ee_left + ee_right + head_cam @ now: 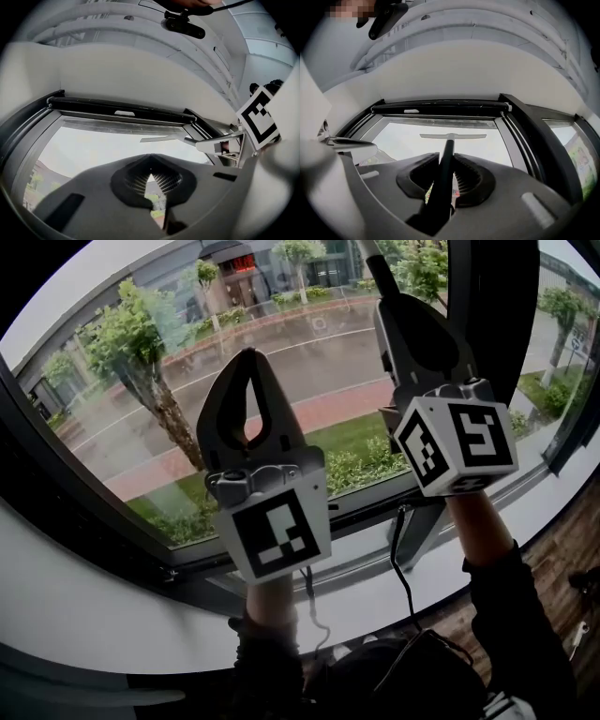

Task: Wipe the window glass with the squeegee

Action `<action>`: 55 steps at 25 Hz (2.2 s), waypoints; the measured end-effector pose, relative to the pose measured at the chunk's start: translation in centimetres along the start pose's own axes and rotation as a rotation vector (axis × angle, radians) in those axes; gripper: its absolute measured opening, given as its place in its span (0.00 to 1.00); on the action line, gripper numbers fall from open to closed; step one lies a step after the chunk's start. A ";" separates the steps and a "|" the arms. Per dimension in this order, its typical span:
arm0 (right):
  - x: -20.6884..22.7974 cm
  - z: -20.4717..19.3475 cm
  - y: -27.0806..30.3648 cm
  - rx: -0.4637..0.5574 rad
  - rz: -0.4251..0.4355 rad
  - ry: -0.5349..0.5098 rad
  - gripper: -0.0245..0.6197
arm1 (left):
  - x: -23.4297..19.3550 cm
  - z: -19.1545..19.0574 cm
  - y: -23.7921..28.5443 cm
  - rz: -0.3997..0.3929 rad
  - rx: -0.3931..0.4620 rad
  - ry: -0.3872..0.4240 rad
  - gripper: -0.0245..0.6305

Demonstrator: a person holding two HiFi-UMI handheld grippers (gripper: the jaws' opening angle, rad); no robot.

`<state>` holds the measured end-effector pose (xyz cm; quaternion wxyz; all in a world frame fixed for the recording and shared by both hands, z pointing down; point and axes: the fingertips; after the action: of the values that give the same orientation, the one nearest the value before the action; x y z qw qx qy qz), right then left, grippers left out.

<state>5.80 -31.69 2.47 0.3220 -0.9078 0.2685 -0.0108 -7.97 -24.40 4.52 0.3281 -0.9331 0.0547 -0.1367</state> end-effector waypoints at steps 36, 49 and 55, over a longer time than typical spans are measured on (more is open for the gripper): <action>-3.8 -16.4 -16.0 -0.369 -0.003 0.046 0.19 | 4.4 -13.5 -10.1 -0.024 -0.254 -0.107 0.04; -4.5 -20.8 -20.6 -0.512 -0.008 0.064 0.19 | 5.0 -16.9 -12.4 -0.020 -0.341 -0.109 0.04; -4.8 -23.2 -22.7 -0.578 -0.025 0.089 0.19 | 5.5 -17.3 -13.1 -0.024 -0.349 -0.119 0.04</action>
<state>8.15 -28.08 34.98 0.0376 -0.9638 0.2631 0.0226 -7.53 -25.56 26.87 0.1624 -0.9829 0.0467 -0.0737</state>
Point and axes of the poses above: the fingertips, and each gripper's own axes: y forward along the fingers, x to its right, z out of its top, and after that the axes turned 2 degrees about -x, right-handed
